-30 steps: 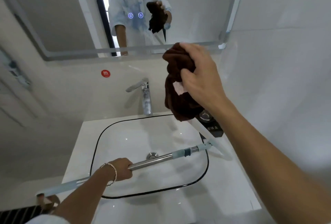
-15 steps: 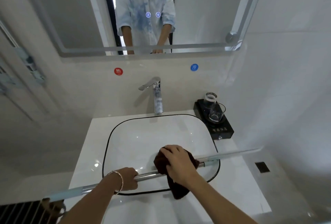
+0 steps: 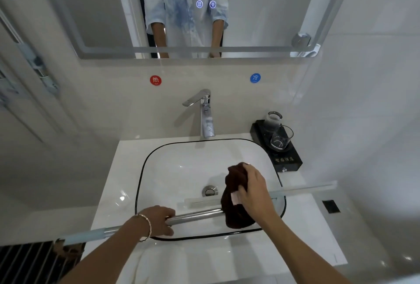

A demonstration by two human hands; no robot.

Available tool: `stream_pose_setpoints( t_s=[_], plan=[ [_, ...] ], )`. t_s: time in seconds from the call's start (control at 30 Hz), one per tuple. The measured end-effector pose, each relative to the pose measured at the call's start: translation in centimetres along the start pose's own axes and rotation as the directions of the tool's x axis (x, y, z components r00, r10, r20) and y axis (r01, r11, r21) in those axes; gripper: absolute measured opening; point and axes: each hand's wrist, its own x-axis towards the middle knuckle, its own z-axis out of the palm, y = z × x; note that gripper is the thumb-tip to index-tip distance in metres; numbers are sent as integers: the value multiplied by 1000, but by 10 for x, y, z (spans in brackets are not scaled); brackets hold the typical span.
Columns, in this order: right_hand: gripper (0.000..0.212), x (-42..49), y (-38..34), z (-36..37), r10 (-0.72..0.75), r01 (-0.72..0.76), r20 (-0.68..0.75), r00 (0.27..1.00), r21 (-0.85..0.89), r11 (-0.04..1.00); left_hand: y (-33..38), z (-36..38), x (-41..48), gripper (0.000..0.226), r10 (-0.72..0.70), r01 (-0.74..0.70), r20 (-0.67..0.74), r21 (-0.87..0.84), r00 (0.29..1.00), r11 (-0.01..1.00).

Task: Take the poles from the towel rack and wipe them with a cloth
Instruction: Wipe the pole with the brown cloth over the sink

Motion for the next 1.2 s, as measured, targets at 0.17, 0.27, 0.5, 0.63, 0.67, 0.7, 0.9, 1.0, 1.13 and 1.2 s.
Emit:
stream_pose_setpoints(
  t_s=[0.17,0.27,0.5,0.63,0.67,0.7,0.9,1.0,1.13,1.2],
  plan=[
    [83,-3,15,7,138,-121,76,988,-191,974,1,-2,-2,24,-8,19,-108,99,994,995],
    [107,-5,13,10,217,-193,95,972,-213,958,3,5,-2,24,-34,51,-152,109,988,993],
    [76,3,10,18,138,-133,42,990,-97,986,5,12,1,32,-73,94,-123,180,990,979],
    [76,9,-3,8,53,-54,-42,998,-41,998,5,6,2,27,-66,92,-144,182,987,979],
    [77,9,-4,4,25,-28,-35,999,-76,997,4,4,3,27,-66,94,-151,185,986,978],
    [78,7,-5,2,7,-8,-9,1000,-129,992,4,3,4,26,-65,94,-158,188,985,978],
    [71,-12,4,17,76,-6,162,984,-395,919,6,3,7,24,-53,91,-177,213,983,973],
    [76,-8,-2,19,175,-74,236,956,-382,921,7,3,3,23,-60,103,-191,221,980,970],
    [65,-7,-7,25,182,-112,151,972,-379,918,7,6,3,21,-54,99,-214,205,975,974],
    [53,-6,-9,29,149,-96,99,984,-407,909,7,5,2,20,-46,93,-228,201,973,975]
  ],
)
